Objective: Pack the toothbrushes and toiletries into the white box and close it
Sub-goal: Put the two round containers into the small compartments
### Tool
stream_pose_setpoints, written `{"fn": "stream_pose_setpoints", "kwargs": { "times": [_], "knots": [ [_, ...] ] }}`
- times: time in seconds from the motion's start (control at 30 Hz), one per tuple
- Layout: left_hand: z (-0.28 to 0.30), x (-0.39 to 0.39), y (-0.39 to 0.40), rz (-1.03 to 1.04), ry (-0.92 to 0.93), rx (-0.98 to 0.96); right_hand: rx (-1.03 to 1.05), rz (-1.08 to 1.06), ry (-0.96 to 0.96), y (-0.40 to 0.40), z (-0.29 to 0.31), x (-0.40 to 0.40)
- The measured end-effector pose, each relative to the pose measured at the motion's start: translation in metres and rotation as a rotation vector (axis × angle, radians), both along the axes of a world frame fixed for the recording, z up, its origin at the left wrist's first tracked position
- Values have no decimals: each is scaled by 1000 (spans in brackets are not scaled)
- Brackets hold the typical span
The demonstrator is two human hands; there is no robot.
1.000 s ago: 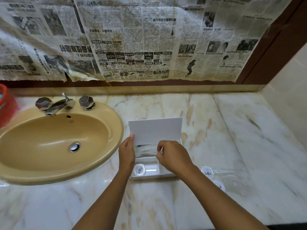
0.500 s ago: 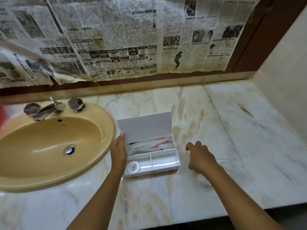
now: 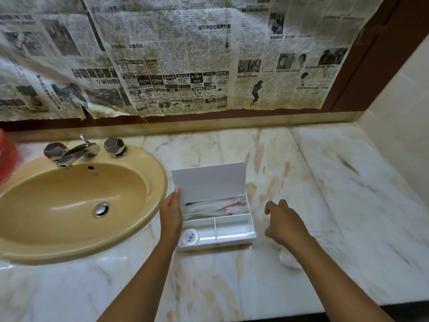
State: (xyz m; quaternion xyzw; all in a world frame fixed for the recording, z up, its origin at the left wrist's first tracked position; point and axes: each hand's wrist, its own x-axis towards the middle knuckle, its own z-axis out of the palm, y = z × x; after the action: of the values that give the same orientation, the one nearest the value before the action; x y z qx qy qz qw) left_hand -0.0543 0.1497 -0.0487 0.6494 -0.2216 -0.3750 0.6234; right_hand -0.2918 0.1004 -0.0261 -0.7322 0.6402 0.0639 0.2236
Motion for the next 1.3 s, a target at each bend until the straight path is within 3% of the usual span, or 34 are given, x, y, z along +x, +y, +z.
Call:
{"fn": "stream_pose_setpoints", "kwargs": {
  "times": [0.17, 0.27, 0.43, 0.6, 1.03, 1.3],
  "knots": [
    [-1, 2, 0, 3, -17, 2, -179, 73, -218, 13, 33, 43],
    [-5, 4, -1, -4, -36, 16, -161, 184, -302, 27, 40, 81],
    [-13, 10, -1, -11, -39, 48, -86, 337, -247, 45, 24, 134],
    [-17, 11, -2, -20, -11, 67, -54, 342, -204, 50, -1, 156],
    [-29, 16, -5, -11, 20, 49, 50, 364, -276, 50, -18, 159],
    [-23, 14, -4, -28, 11, 51, -18, 374, -307, 45, -1, 145]
  ]
}}
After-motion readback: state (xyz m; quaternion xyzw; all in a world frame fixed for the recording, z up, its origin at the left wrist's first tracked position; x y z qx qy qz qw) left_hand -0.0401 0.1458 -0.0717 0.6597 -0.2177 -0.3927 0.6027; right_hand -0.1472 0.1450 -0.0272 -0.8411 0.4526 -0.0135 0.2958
